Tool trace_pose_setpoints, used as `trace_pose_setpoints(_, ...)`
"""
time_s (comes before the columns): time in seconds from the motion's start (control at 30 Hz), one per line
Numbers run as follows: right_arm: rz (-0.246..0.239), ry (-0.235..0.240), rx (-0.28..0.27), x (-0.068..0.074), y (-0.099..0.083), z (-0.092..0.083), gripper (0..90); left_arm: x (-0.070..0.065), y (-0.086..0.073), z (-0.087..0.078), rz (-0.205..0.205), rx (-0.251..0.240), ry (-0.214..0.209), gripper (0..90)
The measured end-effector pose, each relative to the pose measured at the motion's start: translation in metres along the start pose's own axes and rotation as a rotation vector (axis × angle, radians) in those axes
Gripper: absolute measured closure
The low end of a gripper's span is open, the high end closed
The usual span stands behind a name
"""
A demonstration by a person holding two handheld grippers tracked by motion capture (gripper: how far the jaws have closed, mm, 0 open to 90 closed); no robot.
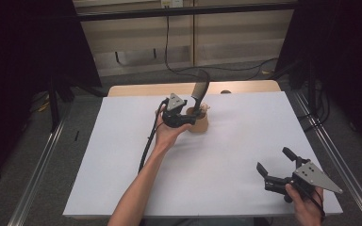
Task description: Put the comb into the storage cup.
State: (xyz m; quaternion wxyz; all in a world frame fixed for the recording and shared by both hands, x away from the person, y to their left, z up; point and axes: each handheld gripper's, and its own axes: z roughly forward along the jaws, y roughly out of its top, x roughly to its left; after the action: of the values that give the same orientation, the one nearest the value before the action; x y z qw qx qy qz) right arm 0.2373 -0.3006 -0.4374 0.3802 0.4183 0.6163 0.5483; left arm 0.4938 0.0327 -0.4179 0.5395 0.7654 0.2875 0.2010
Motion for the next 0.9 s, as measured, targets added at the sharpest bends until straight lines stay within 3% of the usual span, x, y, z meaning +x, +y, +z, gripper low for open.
trace_pose_setpoints(0.27, 0.0, -0.005, 0.002, 0.0, 0.0, 0.0, 0.0, 0.002, -0.003, -0.005, -0.061, -0.013, -0.025, 6.4)
trace_pose_setpoints(0.3, 0.0, -0.005, 0.001, 0.0, 0.0, 0.001, 0.0, 0.002, -0.002, -0.007, -0.054, -0.014, -0.022, 6.2)
trace_pose_setpoints(0.37, 0.002, -0.006, 0.002, 0.0, 0.0, 0.0, 0.0, 0.004, -0.001, -0.01, -0.073, -0.044, -0.024, 5.1)
trace_pose_setpoints(0.43, 0.001, -0.006, 0.002, 0.0, 0.0, 0.0, 0.0, 0.005, 0.0, -0.013, -0.052, -0.042, -0.031, 3.6)
trace_pose_setpoints(0.53, 0.0, -0.006, 0.0, 0.0, 0.0, 0.0, 0.0, 0.003, 0.0, -0.018, -0.021, -0.053, -0.006, 2.6)
trace_pose_setpoints(0.63, 0.001, -0.008, 0.002, 0.0, 0.0, 0.001, 0.0, 0.004, 0.003, -0.027, -0.041, -0.104, -0.022, 3.1)
trace_pose_setpoints(0.73, 0.001, -0.008, 0.002, 0.0, 0.0, 0.0, 0.0, 0.006, 0.005, -0.033, -0.047, -0.126, -0.018, 3.0)
trace_pose_setpoints(0.9, 0.001, -0.011, 0.003, 0.0, 0.0, 0.001, 0.0, 0.008, -0.001, -0.041, -0.03, -0.113, -0.004, 2.3)
